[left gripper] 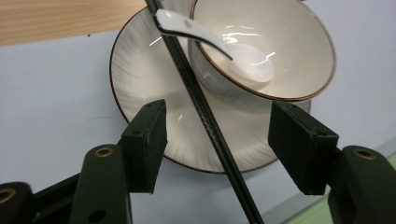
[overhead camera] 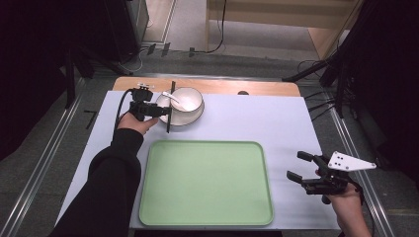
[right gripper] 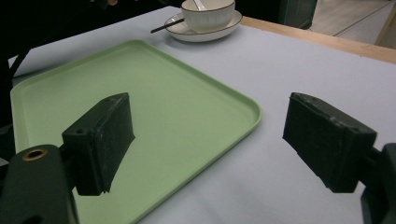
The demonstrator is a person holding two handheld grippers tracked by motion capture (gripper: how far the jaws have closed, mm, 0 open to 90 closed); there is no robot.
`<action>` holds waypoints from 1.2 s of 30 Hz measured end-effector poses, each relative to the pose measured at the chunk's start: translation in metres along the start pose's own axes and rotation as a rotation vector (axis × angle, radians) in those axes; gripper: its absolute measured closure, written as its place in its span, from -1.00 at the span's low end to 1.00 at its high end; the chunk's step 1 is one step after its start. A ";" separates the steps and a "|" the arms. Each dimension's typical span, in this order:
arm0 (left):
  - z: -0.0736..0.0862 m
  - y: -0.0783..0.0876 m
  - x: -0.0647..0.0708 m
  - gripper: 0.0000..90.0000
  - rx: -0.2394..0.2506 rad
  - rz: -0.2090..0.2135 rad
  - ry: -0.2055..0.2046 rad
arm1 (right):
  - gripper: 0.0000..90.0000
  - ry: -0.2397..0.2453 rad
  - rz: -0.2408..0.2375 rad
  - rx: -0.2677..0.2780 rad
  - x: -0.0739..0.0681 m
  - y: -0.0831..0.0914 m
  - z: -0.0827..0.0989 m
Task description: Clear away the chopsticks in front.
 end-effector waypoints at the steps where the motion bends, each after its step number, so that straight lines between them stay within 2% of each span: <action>1: 0.001 -0.003 -0.001 -0.15 -0.005 -0.009 -0.001 | -0.64 -0.001 -0.001 0.000 0.000 0.000 0.000; 5: 0.005 -0.013 -0.002 0.01 -0.032 -0.050 -0.002 | -0.64 0.002 -0.003 0.004 0.001 0.001 0.000; 7: 0.006 -0.017 -0.002 0.02 -0.037 -0.065 0.002 | -0.64 -0.007 -0.003 0.007 0.001 0.001 0.000; 14: 0.007 -0.024 0.000 0.29 -0.040 -0.079 0.042 | -0.64 -0.001 -0.005 0.007 0.001 0.001 0.000; 16: 0.010 -0.029 -0.001 0.32 -0.070 -0.087 0.058 | -0.64 -0.005 -0.004 0.016 0.001 0.002 0.000; 18: 0.012 -0.031 -0.001 0.37 -0.084 -0.091 0.053 | -0.64 -0.004 -0.004 0.014 0.002 0.002 0.000; 25: 0.014 -0.037 -0.001 0.52 -0.082 -0.102 0.062 | -0.64 -0.005 -0.005 0.013 0.002 0.002 -0.001; 29: 0.014 -0.042 -0.003 0.68 -0.080 -0.111 0.102 | -0.64 -0.006 -0.005 0.014 0.002 0.001 -0.001; 36: 0.017 -0.049 -0.006 0.81 -0.074 -0.151 0.139 | -0.64 -0.007 -0.007 0.014 0.002 0.002 -0.001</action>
Point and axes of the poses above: each handheld gripper's, and its own axes: y roughly backward along the jaws, z roughly out of its underside, x roughly to its right, the point moved 2 cm from there along -y, roughly forward along the jaws, and after that the axes turned 11 degrees about x, right-handed, at the moved point
